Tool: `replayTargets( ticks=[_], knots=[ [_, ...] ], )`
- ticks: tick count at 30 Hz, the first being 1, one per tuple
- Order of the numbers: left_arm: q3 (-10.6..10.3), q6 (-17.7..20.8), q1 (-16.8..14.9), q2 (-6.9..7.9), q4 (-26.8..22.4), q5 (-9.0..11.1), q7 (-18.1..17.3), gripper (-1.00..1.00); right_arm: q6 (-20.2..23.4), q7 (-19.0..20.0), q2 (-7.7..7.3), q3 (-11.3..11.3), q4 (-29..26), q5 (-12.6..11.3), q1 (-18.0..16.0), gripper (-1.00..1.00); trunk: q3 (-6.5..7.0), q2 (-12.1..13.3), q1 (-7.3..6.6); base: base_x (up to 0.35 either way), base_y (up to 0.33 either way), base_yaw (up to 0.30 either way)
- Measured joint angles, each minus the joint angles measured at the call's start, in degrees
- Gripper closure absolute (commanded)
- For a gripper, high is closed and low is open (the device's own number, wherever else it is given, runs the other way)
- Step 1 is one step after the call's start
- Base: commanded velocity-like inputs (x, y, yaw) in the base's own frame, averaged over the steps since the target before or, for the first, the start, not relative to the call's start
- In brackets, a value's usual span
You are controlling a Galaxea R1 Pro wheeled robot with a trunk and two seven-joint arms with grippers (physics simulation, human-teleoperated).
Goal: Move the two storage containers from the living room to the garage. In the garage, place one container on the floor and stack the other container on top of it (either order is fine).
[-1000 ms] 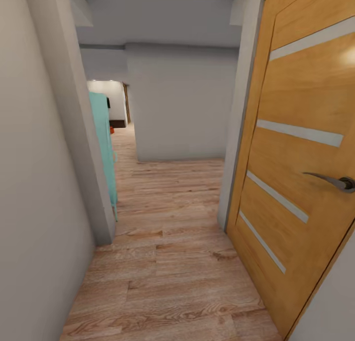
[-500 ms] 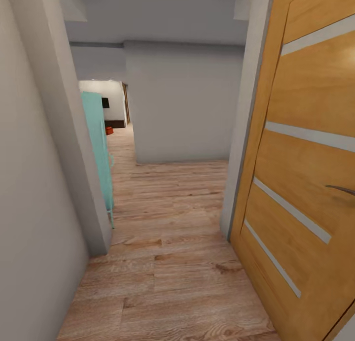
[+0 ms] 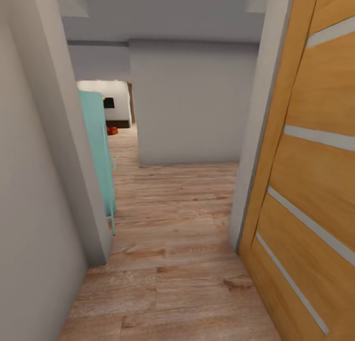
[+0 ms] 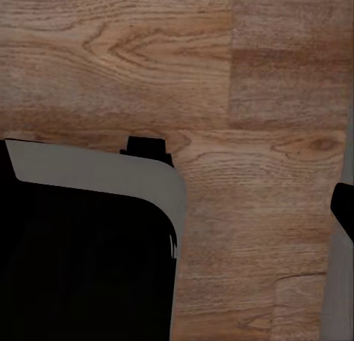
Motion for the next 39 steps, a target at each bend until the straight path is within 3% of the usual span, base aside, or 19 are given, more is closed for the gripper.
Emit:
replayTargets(
  ticks=[39],
  knots=[
    [0.0, 0.08, 0.0, 0.0, 0.0, 0.03, 0.0, -1.0, -0.17, -0.07, 0.02, -0.02, -0.23, 0.13, 0.0, -1.0, 0.0, 0.0, 0.0, 0.322, 0.0, 0.019]
  ],
)
